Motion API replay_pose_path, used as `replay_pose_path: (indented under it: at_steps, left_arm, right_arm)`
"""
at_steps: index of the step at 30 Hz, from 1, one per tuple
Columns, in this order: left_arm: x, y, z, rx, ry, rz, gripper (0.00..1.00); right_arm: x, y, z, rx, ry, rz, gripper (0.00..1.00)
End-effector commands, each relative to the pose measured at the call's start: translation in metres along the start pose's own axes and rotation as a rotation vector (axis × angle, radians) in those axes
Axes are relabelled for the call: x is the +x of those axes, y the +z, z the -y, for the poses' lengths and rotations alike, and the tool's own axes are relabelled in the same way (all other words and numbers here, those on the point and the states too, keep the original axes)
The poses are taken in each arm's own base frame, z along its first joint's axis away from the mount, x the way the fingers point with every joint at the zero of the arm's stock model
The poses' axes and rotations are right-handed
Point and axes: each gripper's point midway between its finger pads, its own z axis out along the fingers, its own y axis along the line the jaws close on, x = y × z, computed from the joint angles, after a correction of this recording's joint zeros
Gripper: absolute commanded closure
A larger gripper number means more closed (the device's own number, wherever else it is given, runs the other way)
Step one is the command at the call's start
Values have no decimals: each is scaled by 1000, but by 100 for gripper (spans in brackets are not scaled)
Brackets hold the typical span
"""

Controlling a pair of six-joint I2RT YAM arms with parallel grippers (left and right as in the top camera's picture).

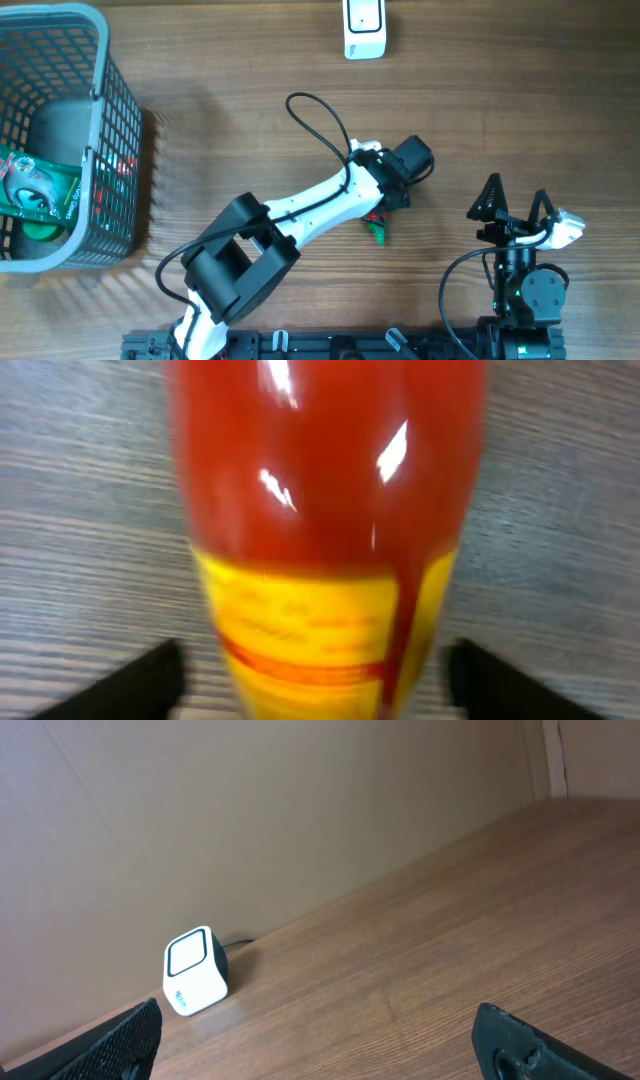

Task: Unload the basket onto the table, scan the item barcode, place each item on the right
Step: 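Place the sauce bottle on the table center and release, then reach into the basket and grasp the green snack bag with left gripper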

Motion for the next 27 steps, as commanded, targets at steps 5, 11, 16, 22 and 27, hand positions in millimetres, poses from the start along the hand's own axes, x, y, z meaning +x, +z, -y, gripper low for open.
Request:
replay_pose_path:
  at_steps: [5,11,16,22,27]
  left_arm:
    - [-61,-95,-15,-45,-5,250,0]
    - [-134,-220,-45,21,-54,528,0]
    - [-199,-332,-170,-12,-313,759,0]
    - [-188,-386,-361,-131,-854,847,0]
    - [-139,-357,-451,-226,-1216,652,0]
  right_arm:
    - [-2,0,1,10,1,12,0]
    - [-2,0,1,10,2,12,0]
    - [-2,0,1,10,2,12,0]
    - [-2,0,1,10,1,12,0]
    - [-2,0,1,10,2,12,0]
